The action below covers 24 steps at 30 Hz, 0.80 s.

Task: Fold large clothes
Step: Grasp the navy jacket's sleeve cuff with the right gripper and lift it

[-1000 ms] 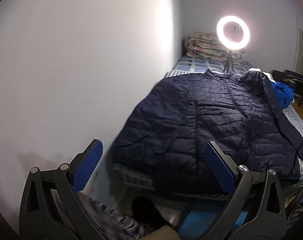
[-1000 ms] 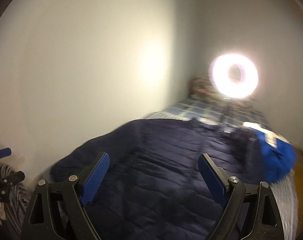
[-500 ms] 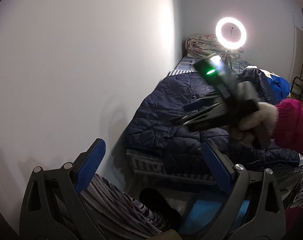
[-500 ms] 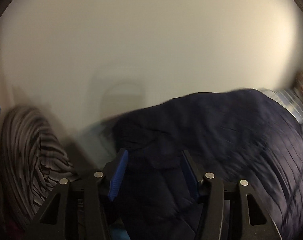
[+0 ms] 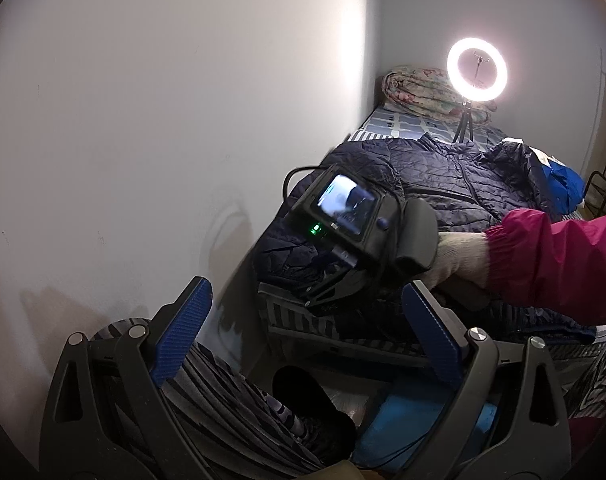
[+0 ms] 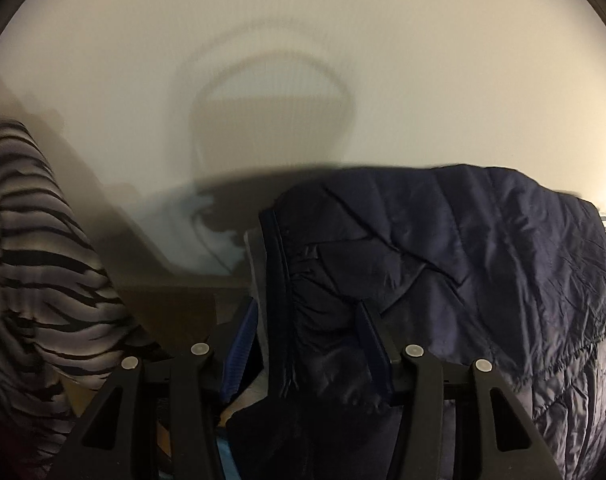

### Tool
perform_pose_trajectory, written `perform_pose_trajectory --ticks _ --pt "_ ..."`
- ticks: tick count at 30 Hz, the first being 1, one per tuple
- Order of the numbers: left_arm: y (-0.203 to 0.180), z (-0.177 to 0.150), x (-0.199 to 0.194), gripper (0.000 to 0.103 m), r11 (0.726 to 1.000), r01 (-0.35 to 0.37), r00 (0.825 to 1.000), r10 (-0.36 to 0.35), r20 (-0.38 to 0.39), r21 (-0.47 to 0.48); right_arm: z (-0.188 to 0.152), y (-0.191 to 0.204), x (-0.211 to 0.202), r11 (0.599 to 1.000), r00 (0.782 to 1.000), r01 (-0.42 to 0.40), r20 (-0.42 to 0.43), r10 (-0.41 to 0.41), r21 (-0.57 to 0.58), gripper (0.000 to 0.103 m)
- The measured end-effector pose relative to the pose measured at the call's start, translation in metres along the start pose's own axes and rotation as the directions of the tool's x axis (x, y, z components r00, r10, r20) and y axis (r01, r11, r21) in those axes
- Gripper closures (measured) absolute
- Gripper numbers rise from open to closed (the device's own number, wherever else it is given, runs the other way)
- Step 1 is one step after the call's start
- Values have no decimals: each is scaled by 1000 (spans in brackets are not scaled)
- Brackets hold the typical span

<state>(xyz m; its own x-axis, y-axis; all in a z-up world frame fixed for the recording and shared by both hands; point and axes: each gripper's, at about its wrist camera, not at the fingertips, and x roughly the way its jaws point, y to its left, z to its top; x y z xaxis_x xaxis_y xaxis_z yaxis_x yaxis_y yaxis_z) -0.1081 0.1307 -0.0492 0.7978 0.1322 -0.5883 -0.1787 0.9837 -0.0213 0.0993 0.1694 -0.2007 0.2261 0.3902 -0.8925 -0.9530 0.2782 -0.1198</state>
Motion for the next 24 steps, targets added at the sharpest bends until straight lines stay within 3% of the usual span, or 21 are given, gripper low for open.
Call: perform_pose_trajectory --ticks 2,5,6,8,12,17,20,24 --pt "1 0 1 5 1000 1 1000 -1 -1 -3 2 4 8 1000 1000 3 -10 -3 -15 52" --pt "4 0 3 7 1000 1 1000 -1 2 -7 2 4 12 1000 1000 13 -13 -13 -12 75" --pt "4 0 4 10 1000 0 1000 0 2 -4 2 3 10 1000 1000 3 -4 -3 6 88" --pt "2 1 6 12 1000 2 1000 -2 -5 4 2 -4 3 998 999 -23 26 21 53 95" --pt "-1 6 9 12 1000 18 1000 -18 1 16 1 -31 -28 984 989 -67 139 45 163 98" --pt "-9 18 10 13 999 27 999 -29 42 43 -10 -73 -73 946 964 -76 265 -11 315 99" --pt "-16 29 14 17 997 52 997 -55 53 56 -24 -110 -105 898 942 -119 334 -32 423 99" --pt "-23 44 16 18 996 66 995 -70 64 67 -53 -162 -141 779 902 -257 432 -19 572 99"
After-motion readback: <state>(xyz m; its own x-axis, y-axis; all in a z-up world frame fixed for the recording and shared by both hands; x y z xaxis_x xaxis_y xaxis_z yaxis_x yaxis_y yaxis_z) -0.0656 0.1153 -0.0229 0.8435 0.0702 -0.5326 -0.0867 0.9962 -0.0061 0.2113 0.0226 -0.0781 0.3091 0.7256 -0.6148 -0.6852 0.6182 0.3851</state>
